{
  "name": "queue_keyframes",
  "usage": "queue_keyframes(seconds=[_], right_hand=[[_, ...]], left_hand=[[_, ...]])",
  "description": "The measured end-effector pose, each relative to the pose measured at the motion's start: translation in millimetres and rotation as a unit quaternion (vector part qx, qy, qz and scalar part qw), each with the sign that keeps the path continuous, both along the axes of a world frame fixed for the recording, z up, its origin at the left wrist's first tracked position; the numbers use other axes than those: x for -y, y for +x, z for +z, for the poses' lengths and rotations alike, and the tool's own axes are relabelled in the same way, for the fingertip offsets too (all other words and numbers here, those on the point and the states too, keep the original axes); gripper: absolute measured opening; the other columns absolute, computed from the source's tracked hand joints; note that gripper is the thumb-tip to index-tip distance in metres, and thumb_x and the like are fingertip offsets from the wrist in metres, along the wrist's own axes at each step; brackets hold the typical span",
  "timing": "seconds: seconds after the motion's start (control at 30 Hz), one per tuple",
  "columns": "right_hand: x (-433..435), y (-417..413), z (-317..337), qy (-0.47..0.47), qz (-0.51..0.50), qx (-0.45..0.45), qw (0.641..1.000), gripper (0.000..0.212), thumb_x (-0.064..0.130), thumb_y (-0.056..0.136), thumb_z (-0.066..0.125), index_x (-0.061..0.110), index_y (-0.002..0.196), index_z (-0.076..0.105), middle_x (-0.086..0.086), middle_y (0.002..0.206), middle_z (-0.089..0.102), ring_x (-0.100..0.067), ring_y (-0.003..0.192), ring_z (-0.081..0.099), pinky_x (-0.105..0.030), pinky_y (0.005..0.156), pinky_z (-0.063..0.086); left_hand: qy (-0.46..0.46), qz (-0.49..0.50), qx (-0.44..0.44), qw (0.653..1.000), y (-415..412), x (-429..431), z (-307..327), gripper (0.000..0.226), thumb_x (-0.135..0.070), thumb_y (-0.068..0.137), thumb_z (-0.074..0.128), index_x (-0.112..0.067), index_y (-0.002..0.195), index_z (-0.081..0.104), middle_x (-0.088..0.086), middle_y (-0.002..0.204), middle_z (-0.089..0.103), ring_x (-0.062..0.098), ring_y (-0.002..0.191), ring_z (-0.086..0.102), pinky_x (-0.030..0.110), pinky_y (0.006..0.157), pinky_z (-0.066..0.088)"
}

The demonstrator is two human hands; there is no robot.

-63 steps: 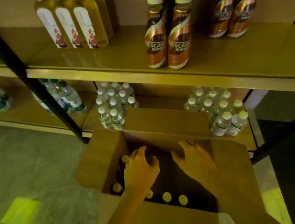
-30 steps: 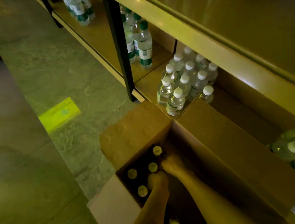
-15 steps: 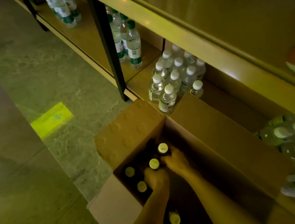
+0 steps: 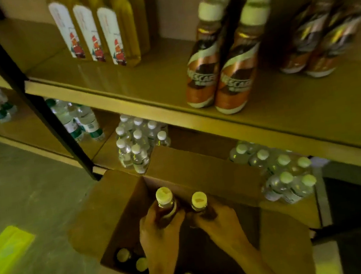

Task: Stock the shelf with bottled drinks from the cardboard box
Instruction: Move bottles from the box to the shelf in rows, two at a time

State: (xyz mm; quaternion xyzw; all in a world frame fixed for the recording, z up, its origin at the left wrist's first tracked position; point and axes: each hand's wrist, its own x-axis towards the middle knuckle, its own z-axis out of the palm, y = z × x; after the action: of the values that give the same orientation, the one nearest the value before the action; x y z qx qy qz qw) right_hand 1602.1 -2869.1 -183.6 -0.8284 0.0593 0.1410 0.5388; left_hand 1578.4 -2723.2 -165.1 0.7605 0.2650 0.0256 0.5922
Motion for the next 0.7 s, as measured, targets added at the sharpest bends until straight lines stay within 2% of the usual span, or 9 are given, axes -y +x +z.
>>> queue_keyframes(seconds=[0.03,0.07,0.13,0.23,0.33,0.43,0.57,0.63,0.7], right_hand=[[5,-6,11,-0.001,-0.017,0.002,1.000,0.016,0.022,0.086,0.075,0.029,0.100,0.072,0.003,0.090,0.075,-0.014,0.083,0.073,-0.038,0.076,0.061],[11,-13,23,-0.003,-0.034,0.013,0.999,0.010,0.020,0.087,0.075,0.024,0.096,0.073,0.003,0.086,0.075,-0.011,0.078,0.072,-0.030,0.070,0.060],[25,-26,46,-0.003,-0.072,0.049,0.996,0.012,0.020,0.085,0.078,0.028,0.089,0.071,0.014,0.080,0.073,-0.002,0.069,0.069,-0.015,0.061,0.052],[47,-42,81,-0.006,-0.125,0.081,0.989,0.018,0.025,0.081,0.081,0.036,0.083,0.067,0.021,0.077,0.071,0.004,0.064,0.065,-0.011,0.057,0.048],[72,-56,125,0.009,-0.173,0.114,0.978,0.028,0.024,0.079,0.083,0.042,0.088,0.063,0.027,0.075,0.071,0.015,0.075,0.064,-0.007,0.060,0.049],[97,-66,175,0.006,-0.204,0.165,0.965,0.025,0.036,0.072,0.079,0.038,0.093,0.066,0.034,0.085,0.070,0.015,0.087,0.064,-0.011,0.069,0.053],[128,-65,236,-0.020,-0.233,0.232,0.944,0.018,0.037,0.075,0.077,0.029,0.091,0.071,0.021,0.085,0.073,0.004,0.083,0.069,-0.006,0.062,0.050],[140,-58,264,-0.021,-0.221,0.259,0.940,0.029,0.046,0.073,0.075,0.029,0.097,0.073,0.017,0.089,0.075,0.002,0.085,0.071,-0.013,0.066,0.055],[148,-44,285,-0.031,-0.215,0.283,0.934,0.034,0.050,0.074,0.073,0.029,0.101,0.073,0.016,0.094,0.076,-0.001,0.089,0.071,-0.021,0.072,0.056]], left_hand=[[0.007,-0.015,0.006,1.000,0,4,5,0.049,-0.042,0.071,0.081,-0.042,0.117,0.064,-0.011,0.113,0.062,0.008,0.106,0.059,0.031,0.090,0.048],[0.009,-0.037,0.014,0.999,0,11,13,0.053,-0.036,0.071,0.083,-0.040,0.120,0.064,-0.009,0.115,0.057,0.006,0.104,0.057,0.023,0.084,0.045],[0.010,-0.074,0.048,0.996,-1,25,35,0.055,-0.028,0.071,0.086,-0.036,0.121,0.065,-0.010,0.115,0.053,0.002,0.099,0.056,0.014,0.075,0.040],[0.011,-0.134,0.101,0.986,-3,39,66,0.057,-0.029,0.067,0.088,-0.036,0.119,0.067,-0.017,0.113,0.056,0.003,0.104,0.061,0.014,0.078,0.044],[-0.003,-0.221,0.153,0.963,0,55,109,0.053,-0.031,0.066,0.089,-0.038,0.115,0.069,-0.019,0.110,0.068,-0.001,0.102,0.066,0.019,0.083,0.052],[-0.017,-0.308,0.200,0.930,5,73,159,0.040,-0.024,0.070,0.087,-0.035,0.106,0.073,-0.019,0.098,0.075,-0.002,0.096,0.069,0.023,0.084,0.054],[-0.040,-0.353,0.248,0.901,20,99,218,0.027,-0.025,0.071,0.086,-0.032,0.093,0.073,-0.019,0.085,0.074,-0.005,0.083,0.069,0.008,0.067,0.051],[-0.040,-0.369,0.277,0.886,35,113,240,0.022,-0.025,0.073,0.085,-0.029,0.091,0.072,-0.015,0.084,0.074,-0.002,0.081,0.069,0.009,0.067,0.052],[-0.027,-0.375,0.293,0.879,54,126,253,0.021,-0.027,0.074,0.084,-0.031,0.091,0.073,-0.015,0.085,0.074,-0.002,0.081,0.070,0.016,0.070,0.055]])
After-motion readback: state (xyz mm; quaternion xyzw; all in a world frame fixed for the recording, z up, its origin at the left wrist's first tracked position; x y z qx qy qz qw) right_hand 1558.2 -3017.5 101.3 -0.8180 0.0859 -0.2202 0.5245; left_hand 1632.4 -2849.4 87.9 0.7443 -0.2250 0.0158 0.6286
